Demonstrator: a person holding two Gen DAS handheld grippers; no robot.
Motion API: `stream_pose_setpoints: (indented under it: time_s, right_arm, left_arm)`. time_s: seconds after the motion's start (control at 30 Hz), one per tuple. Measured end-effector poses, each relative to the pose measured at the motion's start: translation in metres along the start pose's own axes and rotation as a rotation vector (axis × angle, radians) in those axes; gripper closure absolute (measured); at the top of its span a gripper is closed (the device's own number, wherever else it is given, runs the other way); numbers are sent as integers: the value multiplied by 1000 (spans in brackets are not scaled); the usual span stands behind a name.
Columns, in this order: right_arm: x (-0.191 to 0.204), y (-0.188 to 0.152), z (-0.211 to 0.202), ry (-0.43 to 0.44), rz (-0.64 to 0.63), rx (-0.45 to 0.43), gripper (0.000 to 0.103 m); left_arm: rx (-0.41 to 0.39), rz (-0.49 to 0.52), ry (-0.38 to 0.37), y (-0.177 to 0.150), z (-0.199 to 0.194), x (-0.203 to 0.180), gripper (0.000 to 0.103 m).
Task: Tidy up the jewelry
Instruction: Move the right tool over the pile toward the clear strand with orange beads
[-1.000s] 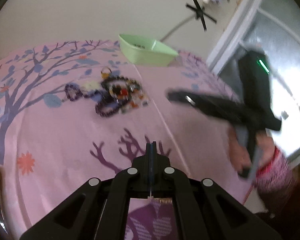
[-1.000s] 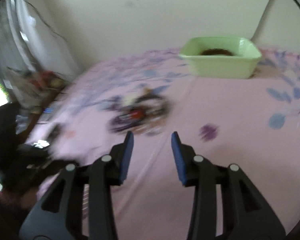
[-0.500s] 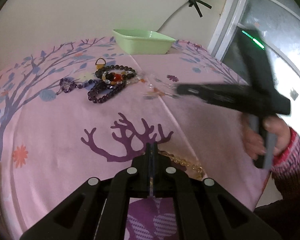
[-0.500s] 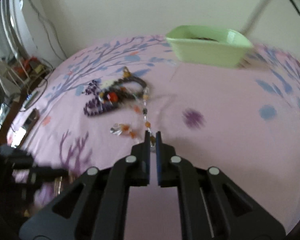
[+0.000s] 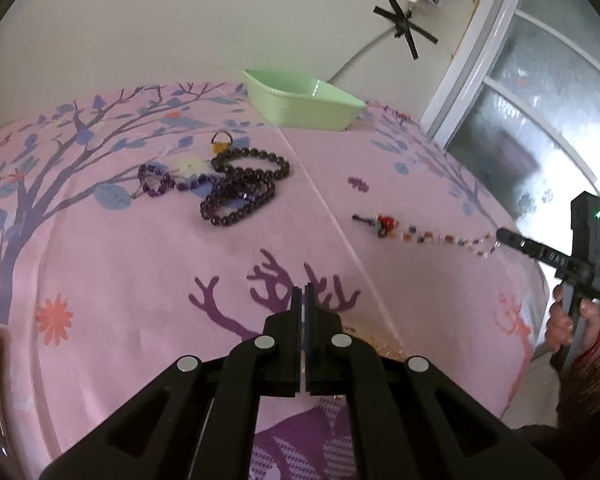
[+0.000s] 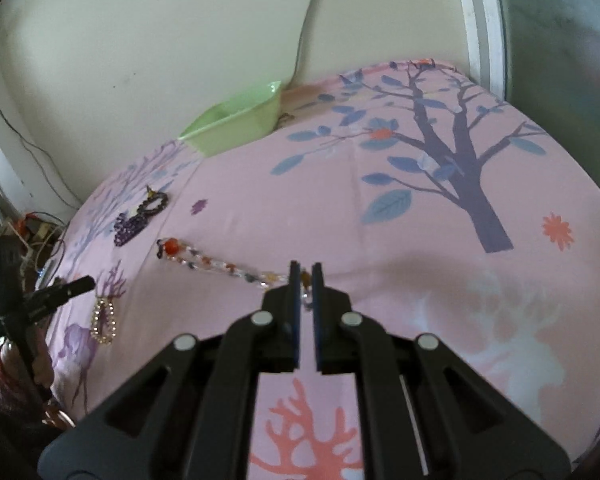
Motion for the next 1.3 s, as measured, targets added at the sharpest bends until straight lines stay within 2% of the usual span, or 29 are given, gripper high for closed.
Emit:
stream_pose_setpoints:
  time_s: [0.07,0.1,0.2,0.3,0.43,0.47,0.57,0.6,0.67,0.77,0.87,1.0,1.03,1.07,1.1,1.13,1.17,1.23,1.3]
  right_arm:
    - [18,4,0,108,6,2,98]
    - [30,9,-3,192,16,1,98]
    - [68,30,-24,377,10,-30,98]
    - [105,60,-55,496,-35,-89,98]
    - [145,93,-90,558,-123,-174,98]
    - [153,99,-94,560,-146,-183,98]
    - [167,106,-81,485,-190,-158,98]
    - [169,107,-77,507,-177,-134,98]
    - [167,108,-80,529,-168,-151,98]
    - [163,107,-81,504,-178,-169,98]
    - [160,97,-68,442,-202,-138,98]
    - [144,66,-29,372,-214,-38,97]
    - [139,57,-17,335,-226,-9,94]
    - [131,46,-2,280,-236,25,76]
    - [124,38,8,237,-239,39,63]
    - [113,27,20,179,-244,46,43]
    - [104,18,30,137,-254,57,39]
    - [91,3,45,80,-267,97,39]
    - [83,-5,55,58,-264,122,39]
  left_arm:
    - [-17,3,0,4,-5,-2,103]
    - [-21,3,-3,4,-7,-4,103]
    - [-9,-3,9,3,-9,-6,103]
    - [14,2,12,-2,-9,-5,103]
    - [23,7,5,-6,-9,-7,103]
    - [22,5,4,-6,-10,-8,103]
    - [22,-3,-6,-8,-9,-12,103]
    - [26,-3,-6,-8,-7,-12,103]
    - [29,0,-4,-9,-7,-13,103]
    - [43,7,-11,-11,-6,-13,103]
    - [48,16,4,-11,-5,-13,103]
    - [65,11,14,-12,-3,-12,103]
    - [72,12,14,-14,-2,-12,103]
    - [82,13,18,-16,-1,-12,103]
    - [90,14,22,-17,-1,-12,103]
    - [101,15,28,-19,0,-11,103]
    - [106,16,32,-21,-1,-10,103]
    - [105,8,29,-23,-3,-9,103]
    - [113,-7,26,-25,-3,-8,103]
Point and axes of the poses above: each gripper's, at about its wrist camera, not at the fingertips, and z roughly the way its jaws point, x to its left, y to its top, the point moved 5 cm from there along z, roughly the way its jaws point, and after that the axes turned 8 degrees about z, right-handed, at the moved point
